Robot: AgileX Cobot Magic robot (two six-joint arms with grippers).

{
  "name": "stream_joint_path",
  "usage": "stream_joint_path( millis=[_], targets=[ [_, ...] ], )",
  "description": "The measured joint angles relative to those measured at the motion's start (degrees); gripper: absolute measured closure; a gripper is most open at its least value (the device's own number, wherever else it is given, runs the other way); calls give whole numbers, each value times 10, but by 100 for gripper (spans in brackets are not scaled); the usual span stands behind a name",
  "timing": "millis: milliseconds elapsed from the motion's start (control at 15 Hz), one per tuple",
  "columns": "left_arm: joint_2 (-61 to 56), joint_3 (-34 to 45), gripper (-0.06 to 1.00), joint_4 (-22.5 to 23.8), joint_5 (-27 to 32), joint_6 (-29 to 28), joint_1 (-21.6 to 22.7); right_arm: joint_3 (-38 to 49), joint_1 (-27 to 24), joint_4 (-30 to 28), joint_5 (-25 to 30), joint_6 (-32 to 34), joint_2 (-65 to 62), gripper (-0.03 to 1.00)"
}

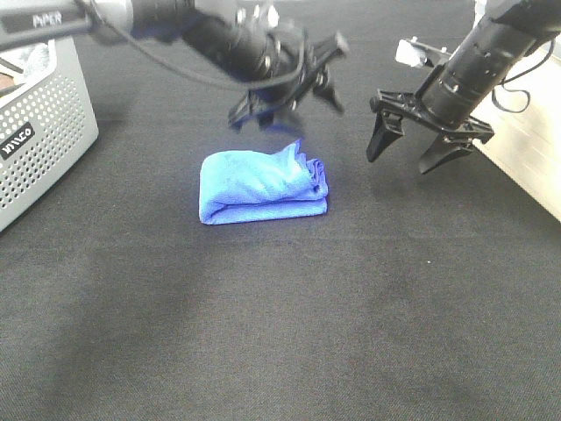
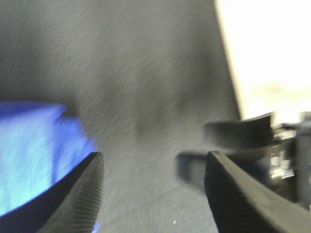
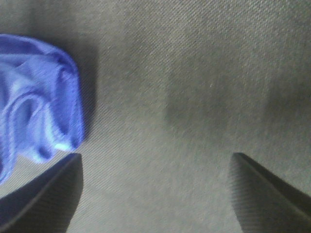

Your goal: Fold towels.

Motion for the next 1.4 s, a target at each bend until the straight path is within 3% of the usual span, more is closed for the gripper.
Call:
stream_joint_path(
  millis=[267, 467, 533, 600, 800, 933, 1400],
  targets=[
    [-50, -8, 36, 24, 1, 53, 47, 0, 0, 129, 18, -37, -10, 20],
    [-90, -10, 36, 68, 1, 56, 104, 0, 2, 302, 52, -154, -10, 20],
    [-95, -10, 36, 85, 5, 56, 129, 0, 23, 398, 64, -221, -10, 20],
    [-95, -10, 36, 91, 7, 56, 138, 0, 42, 423, 60, -242, -8, 20],
    [-95, -10, 36, 97, 9, 57, 146, -1, 109, 451, 42, -260, 29, 20],
    [-95, -10, 36, 97, 13, 57, 146, -1, 120, 451, 44, -260, 62, 20],
    [-95, -10, 36, 110, 35, 55, 146, -1, 54, 435, 42, -255, 112, 20]
  ],
)
